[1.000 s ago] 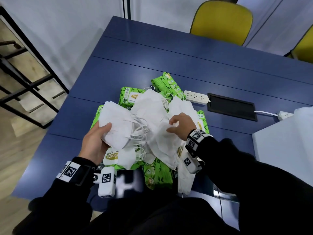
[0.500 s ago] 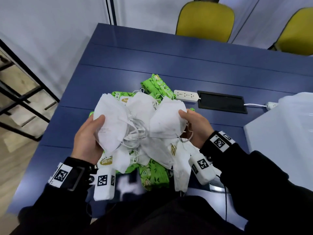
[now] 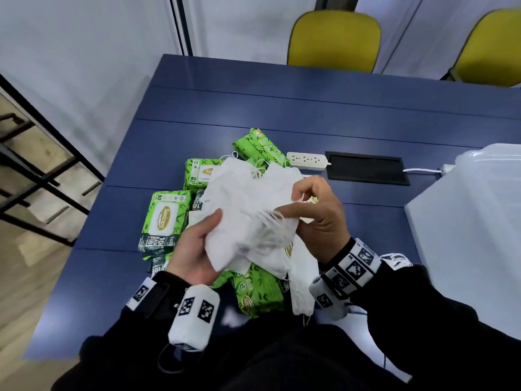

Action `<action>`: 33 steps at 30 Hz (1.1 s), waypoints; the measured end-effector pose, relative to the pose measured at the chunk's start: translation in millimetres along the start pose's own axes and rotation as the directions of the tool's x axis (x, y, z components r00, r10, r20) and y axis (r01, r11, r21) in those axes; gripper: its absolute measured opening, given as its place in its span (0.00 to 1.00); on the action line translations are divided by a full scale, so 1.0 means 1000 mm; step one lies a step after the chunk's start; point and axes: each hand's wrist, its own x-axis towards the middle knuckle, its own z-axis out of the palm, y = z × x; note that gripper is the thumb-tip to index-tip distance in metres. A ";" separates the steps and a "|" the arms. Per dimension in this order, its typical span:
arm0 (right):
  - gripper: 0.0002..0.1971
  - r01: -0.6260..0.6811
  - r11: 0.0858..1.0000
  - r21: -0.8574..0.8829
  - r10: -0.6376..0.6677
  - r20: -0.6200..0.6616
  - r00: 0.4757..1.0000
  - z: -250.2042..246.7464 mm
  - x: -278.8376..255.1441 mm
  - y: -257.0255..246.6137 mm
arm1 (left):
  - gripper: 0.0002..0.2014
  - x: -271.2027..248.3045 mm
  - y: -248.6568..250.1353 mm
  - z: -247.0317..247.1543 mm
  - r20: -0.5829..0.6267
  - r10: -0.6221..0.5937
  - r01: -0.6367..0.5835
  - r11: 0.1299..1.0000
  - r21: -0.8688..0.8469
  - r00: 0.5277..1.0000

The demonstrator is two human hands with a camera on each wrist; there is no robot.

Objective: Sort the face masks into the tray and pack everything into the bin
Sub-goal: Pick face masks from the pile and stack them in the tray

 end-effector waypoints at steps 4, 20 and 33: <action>0.09 0.011 1.000 -0.006 -0.011 0.067 0.998 -0.004 -0.009 0.003 | 0.22 0.010 -0.010 0.006 0.009 0.083 -0.083 0.990 0.113 0.997; 0.20 -0.796 0.567 0.212 0.601 0.554 0.575 0.025 0.007 0.007 | 0.16 -0.001 0.023 -0.007 0.329 0.278 -0.431 0.572 0.698 0.902; 0.18 -0.848 0.164 0.503 0.703 0.544 0.459 0.039 0.001 -0.017 | 0.25 0.017 -0.022 -0.012 0.258 0.411 -0.467 0.571 0.675 0.874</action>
